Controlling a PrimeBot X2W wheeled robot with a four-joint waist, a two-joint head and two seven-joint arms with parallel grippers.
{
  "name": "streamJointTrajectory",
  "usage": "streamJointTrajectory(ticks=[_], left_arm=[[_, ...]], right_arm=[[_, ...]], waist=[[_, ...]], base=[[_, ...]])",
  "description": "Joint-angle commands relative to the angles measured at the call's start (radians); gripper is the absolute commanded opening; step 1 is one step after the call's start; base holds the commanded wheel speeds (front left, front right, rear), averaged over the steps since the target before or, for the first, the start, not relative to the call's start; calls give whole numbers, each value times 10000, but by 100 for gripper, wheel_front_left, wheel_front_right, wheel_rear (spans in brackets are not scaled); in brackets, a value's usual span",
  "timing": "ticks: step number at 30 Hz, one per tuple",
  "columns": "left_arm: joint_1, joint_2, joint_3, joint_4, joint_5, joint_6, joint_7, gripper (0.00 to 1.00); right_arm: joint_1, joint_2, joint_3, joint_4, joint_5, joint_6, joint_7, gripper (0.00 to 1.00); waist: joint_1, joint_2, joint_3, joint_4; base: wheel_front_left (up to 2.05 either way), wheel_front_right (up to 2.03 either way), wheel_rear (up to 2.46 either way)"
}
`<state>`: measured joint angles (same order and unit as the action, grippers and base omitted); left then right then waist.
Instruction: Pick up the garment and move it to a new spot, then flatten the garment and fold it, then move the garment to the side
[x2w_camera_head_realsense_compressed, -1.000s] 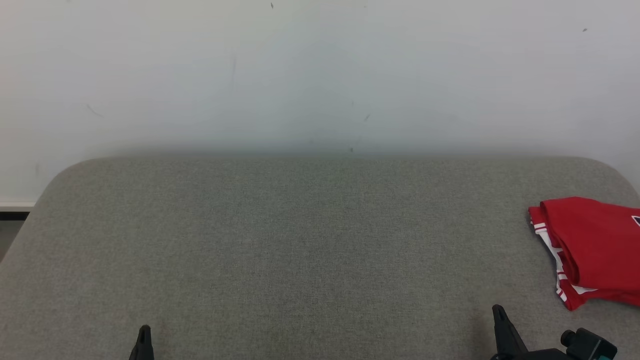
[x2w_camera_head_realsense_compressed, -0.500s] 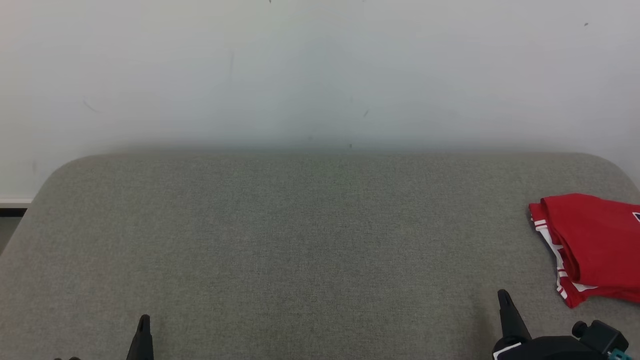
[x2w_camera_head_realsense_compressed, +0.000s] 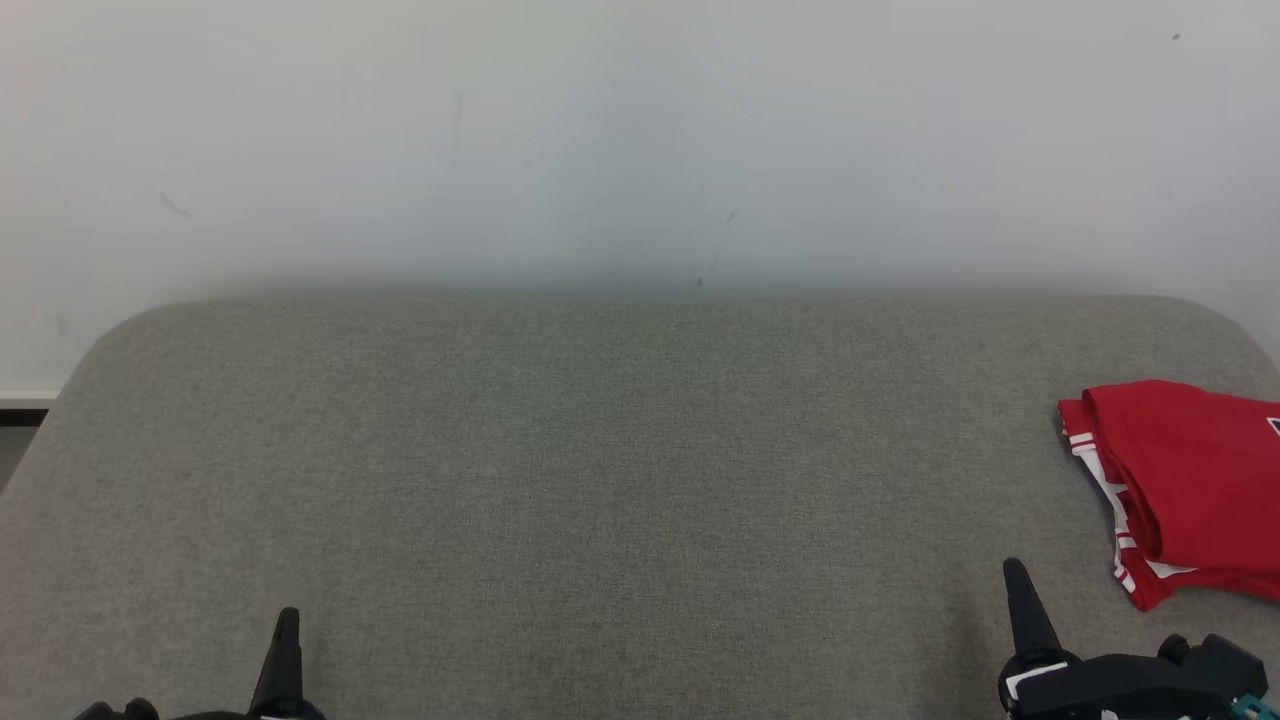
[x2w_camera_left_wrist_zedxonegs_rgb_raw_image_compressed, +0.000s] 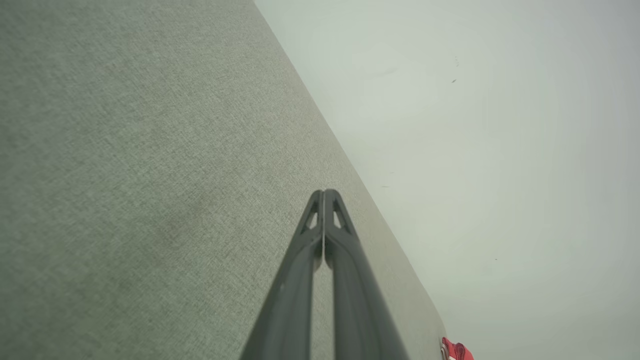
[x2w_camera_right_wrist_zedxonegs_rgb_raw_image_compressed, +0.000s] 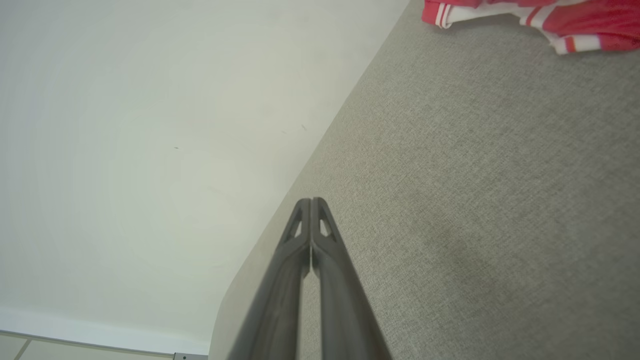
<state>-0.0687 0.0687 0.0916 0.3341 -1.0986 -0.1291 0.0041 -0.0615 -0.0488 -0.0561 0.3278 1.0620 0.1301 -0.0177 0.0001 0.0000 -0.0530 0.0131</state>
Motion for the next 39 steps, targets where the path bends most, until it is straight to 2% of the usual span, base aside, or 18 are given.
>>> streamJointTrajectory(ticks=[1,39], left_arm=[[-342,-5,43,-80,-246,-14,92,0],[-1109,-130,355,110,-3306,-21,1160,0]], right_arm=[[-179,-17,-42,-161,283,6,45,0],[-570,-20,-284,-468,3685,9,470,0]], waist=[[0,0,14,-4],[0,0,350,-79]], base=[[0,0,0],[0,0,0]])
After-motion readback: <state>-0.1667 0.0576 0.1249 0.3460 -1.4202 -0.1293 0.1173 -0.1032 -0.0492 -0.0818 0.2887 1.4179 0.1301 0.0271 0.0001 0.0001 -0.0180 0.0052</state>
